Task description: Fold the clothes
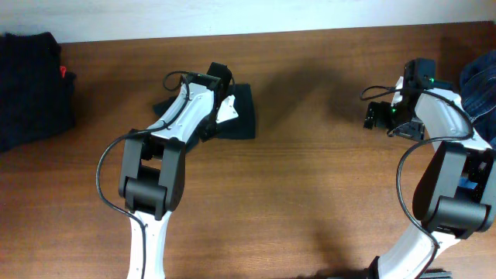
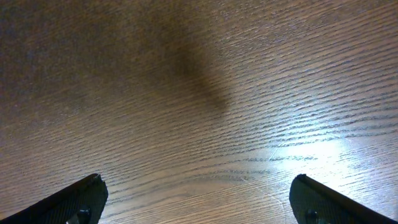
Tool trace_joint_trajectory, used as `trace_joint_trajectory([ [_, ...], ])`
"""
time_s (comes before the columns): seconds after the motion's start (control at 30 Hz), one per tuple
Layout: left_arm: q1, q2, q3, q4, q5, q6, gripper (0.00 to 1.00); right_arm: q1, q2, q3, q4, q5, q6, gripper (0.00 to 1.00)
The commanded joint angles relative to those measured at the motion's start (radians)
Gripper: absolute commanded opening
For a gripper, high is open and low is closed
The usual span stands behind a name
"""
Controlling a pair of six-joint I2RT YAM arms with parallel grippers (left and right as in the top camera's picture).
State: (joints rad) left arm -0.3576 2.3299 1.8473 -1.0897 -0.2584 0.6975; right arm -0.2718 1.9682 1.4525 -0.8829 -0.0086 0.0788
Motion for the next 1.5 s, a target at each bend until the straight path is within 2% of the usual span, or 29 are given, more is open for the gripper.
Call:
trace_joint_trajectory([
  [0.0, 0.003, 0.01, -0.021, -0.004, 0.023, 0.011, 0.08, -0.004, -0.019, 0.014, 0.0, -0.006, 0.007, 0.99],
  [0.07, 0.003, 0.01, -0.021, -0.006, 0.023, 0.011, 0.09, -0.004, -0.019, 0.014, 0.0, -0.006, 0.007, 0.99],
  [0.17, 0.003, 0.01, -0.021, -0.006, 0.027, 0.011, 0.21, -0.004, -0.019, 0.014, 0.0, -0.006, 0.007, 0.99],
  [0.2, 0.003, 0.01, -0.021, -0.006, 0.026, 0.011, 0.21, -0.004, -0.019, 0.014, 0.0, -0.006, 0.007, 0.99],
  [0.27, 0.003, 0.01, -0.021, -0.006, 0.027, 0.011, 0.0, -0.004, -0.019, 0.014, 0.0, -0.006, 0.007, 0.99],
  [0.53, -0.008, -0.001, 0.01, -0.048, 0.031, 0.011, 0.0, -0.003, -0.019, 0.014, 0.0, -0.006, 0.007, 0.99],
  [0.67, -0.005, -0.035, 0.082, -0.055, 0.064, -0.07, 0.0, -0.004, -0.019, 0.014, 0.0, -0.006, 0.007, 0.99],
  [0.8, 0.007, -0.08, 0.163, -0.054, 0.133, -0.088, 0.0, -0.004, -0.019, 0.014, 0.0, -0.006, 0.007, 0.99],
  [1.1, 0.033, -0.116, 0.292, -0.059, 0.135, -0.222, 0.0, -0.004, -0.019, 0.014, 0.0, -0.006, 0.007, 0.99],
  [1.2, 0.057, -0.116, 0.323, -0.081, 0.17, -0.261, 0.0, -0.004, -0.019, 0.014, 0.0, -0.006, 0.007, 0.99],
  [1.3, 0.099, -0.116, 0.357, -0.119, 0.27, -0.269, 0.0, -0.004, -0.019, 0.014, 0.0, -0.006, 0.007, 0.99],
  [1.47, 0.207, -0.116, 0.418, -0.124, 0.348, -0.393, 0.0, -0.004, -0.019, 0.014, 0.0, -0.006, 0.007, 0.99],
])
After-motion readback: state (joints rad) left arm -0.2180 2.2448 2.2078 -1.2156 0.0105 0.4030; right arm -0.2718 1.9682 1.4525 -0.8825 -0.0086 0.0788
